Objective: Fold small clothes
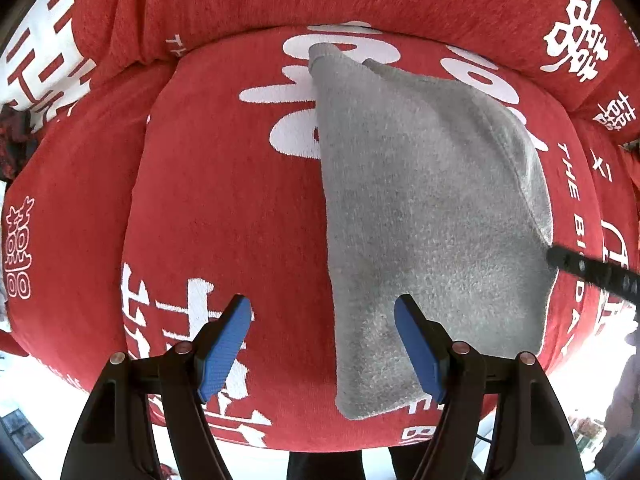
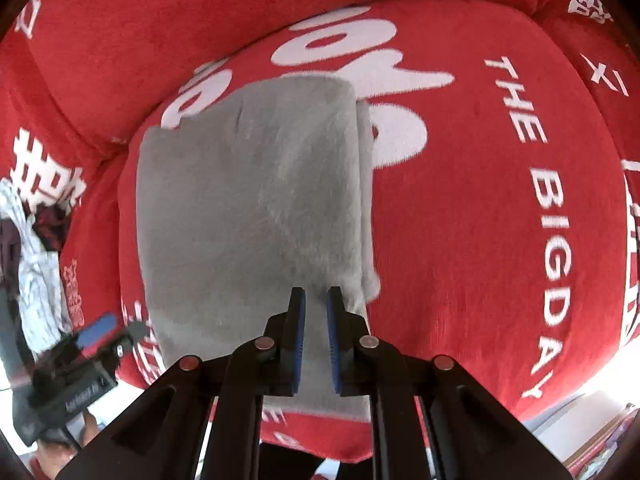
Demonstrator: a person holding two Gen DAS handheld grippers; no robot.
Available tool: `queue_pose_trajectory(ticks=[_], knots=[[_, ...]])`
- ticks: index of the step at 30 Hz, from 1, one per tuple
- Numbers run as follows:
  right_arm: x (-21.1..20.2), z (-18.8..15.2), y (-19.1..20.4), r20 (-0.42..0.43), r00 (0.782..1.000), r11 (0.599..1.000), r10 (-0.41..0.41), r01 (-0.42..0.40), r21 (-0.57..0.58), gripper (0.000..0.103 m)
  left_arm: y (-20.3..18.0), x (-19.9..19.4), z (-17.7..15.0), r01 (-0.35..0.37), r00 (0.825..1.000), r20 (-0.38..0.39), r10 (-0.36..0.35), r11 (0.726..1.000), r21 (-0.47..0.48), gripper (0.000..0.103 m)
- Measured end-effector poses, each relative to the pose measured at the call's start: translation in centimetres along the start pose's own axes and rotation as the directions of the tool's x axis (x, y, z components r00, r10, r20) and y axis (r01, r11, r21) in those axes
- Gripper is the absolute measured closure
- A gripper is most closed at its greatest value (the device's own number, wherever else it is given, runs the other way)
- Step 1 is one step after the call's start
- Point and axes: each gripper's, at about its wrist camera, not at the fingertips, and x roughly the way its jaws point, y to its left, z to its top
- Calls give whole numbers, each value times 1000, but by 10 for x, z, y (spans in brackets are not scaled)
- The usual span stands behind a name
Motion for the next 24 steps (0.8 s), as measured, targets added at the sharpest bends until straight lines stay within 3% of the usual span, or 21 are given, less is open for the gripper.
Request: queue_pose_trajectory(ticks=[1, 2, 3, 6, 8, 10, 11, 12, 14, 15, 19, 24], knots=[[1, 4, 0, 7, 1000, 1000, -15, 15, 1, 82, -1, 0, 0, -1, 1000, 5, 1, 1000, -1, 28], [1, 8, 0, 14, 999, 999, -37, 37, -2, 68, -1, -1, 0, -2, 1000, 11, 2, 1000, -3, 18], [-1, 12, 0, 26, 998, 998, -57, 57, -5, 64, -1, -2, 1, -2, 1000, 16, 2, 1000, -5, 3], [-6, 22, -2, 52, 998, 999, -40, 41, -20, 64, -2, -5, 3, 13, 999, 45, -13, 1000, -16, 0], [0, 27, -6, 30, 998, 998, -62, 63, -26, 63, -3, -1, 6, 24, 999, 35, -23, 999, -25, 0], [18, 31, -19, -34, 999, 1000, -3, 4, 30, 63, -4, 4, 10, 23, 1000, 22, -22, 999, -38, 0], [24, 31, -25, -53, 997, 997, 50, -46, 67, 65, -4, 5, 12, 13, 1000, 20, -13, 999, -45, 0], [28, 32, -31, -57, 992, 989, 111, -104, 104, 78, -5, 5, 12, -2, 1000, 26, 3, 999, -46, 0], [20, 31, -34, -32, 989, 985, 144, -140, 96, 86, -7, 1, 15, -33, 998, 49, 35, 999, -40, 0], [17, 29, -32, -24, 990, 988, 139, -137, 78, 97, -7, 0, 15, -40, 997, 59, 42, 999, -36, 0], [8, 22, -26, -21, 997, 997, 78, -79, -28, 97, -11, 1, 20, -66, 996, 63, 66, 998, -6, 0], [33, 24, -20, -33, 999, 996, -20, 17, -92, 97, -16, 10, 22, -58, 998, 26, 58, 998, -8, 0]])
